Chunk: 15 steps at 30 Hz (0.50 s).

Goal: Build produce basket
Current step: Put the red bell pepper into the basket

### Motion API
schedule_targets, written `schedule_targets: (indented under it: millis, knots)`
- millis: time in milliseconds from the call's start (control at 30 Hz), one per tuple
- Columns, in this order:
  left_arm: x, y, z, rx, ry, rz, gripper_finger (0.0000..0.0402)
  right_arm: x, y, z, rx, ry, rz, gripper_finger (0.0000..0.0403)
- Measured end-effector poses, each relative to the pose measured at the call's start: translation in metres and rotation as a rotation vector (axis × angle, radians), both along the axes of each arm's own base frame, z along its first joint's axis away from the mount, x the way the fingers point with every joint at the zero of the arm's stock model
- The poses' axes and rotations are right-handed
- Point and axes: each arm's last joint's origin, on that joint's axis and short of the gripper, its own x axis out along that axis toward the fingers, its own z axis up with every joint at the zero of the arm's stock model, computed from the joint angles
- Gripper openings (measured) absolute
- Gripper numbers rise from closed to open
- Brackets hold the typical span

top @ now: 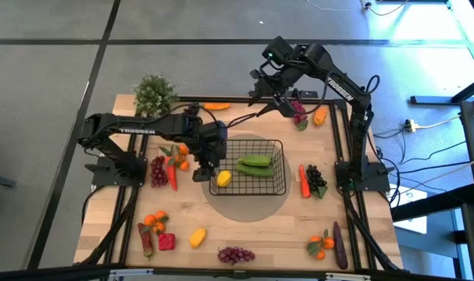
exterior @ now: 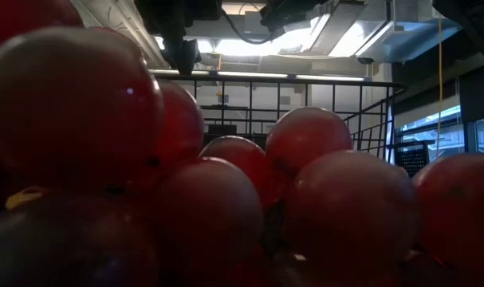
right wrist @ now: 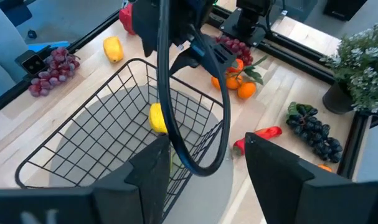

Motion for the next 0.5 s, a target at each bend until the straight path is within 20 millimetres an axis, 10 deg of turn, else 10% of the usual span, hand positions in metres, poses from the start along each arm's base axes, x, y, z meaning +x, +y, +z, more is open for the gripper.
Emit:
schedule_targets:
  millis: [500]
  knots:
    - [-0.036,-0.041,0.009,-0.235,0.335,0.463,0.0224,0.000,0.018,-0.004,-0.031,0.032,0.127,0.0194]
